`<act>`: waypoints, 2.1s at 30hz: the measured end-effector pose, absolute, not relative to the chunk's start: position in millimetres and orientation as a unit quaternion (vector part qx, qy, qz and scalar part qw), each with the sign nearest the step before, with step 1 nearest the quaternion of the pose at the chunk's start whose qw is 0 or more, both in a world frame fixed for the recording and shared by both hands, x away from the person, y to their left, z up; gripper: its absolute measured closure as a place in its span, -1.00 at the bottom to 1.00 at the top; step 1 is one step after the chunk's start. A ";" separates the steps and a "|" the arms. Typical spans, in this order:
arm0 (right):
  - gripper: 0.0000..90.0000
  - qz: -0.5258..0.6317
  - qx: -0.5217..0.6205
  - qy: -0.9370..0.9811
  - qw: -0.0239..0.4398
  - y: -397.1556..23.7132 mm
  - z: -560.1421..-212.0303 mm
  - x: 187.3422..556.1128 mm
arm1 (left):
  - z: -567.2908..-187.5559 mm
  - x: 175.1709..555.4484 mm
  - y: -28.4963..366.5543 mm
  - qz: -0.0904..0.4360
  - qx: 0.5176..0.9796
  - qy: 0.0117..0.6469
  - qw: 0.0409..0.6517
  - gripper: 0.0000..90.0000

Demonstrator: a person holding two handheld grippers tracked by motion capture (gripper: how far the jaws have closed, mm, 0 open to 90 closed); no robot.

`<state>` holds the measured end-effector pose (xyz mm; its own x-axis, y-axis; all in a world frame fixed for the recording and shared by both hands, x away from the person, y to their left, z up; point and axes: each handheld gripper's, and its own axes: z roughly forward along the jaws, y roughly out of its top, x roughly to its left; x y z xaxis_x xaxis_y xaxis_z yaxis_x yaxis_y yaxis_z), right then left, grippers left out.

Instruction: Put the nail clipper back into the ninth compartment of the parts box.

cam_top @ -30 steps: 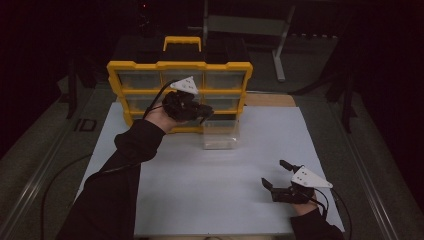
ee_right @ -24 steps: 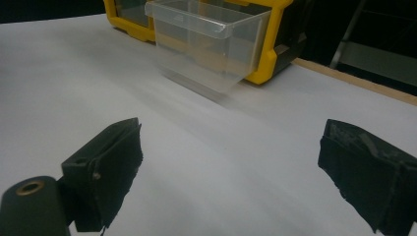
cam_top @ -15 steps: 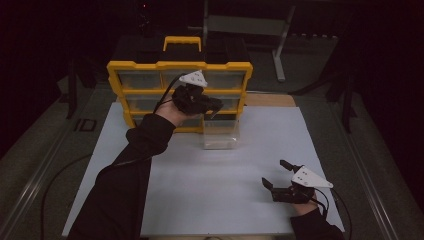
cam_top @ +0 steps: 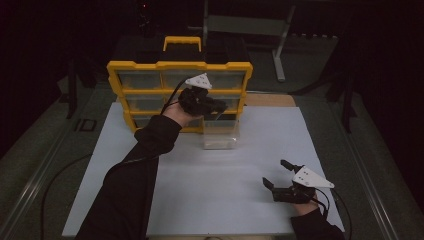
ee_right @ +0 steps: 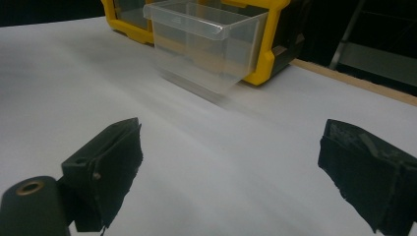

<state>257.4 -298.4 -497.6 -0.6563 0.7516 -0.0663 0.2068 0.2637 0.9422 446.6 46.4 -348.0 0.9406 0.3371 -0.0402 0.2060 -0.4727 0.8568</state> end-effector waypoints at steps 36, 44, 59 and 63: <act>-0.79 0.517 0.323 0.746 0.269 -301.8 -495.8 256.9 | -407.2 465.1 25.7 0.033 0.898 0.165 0.406 0.79; -0.79 0.518 0.323 0.745 0.269 -302.3 -495.6 256.9 | -413.6 467.2 20.4 0.022 0.907 0.171 0.385 0.79; -0.79 0.518 0.323 0.744 0.270 -303.2 -494.9 256.8 | -410.6 468.2 20.0 0.038 0.906 0.178 0.382 0.79; -0.79 0.519 0.322 0.744 0.271 -303.3 -494.5 256.6 | -405.9 466.5 22.6 0.052 0.897 0.194 0.393 0.74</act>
<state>256.6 -303.3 -494.5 -0.6454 0.7607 -0.0698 0.1981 0.2549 0.9465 466.5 22.6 -405.9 0.9193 0.3891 -0.0587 0.3072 -0.6164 0.7250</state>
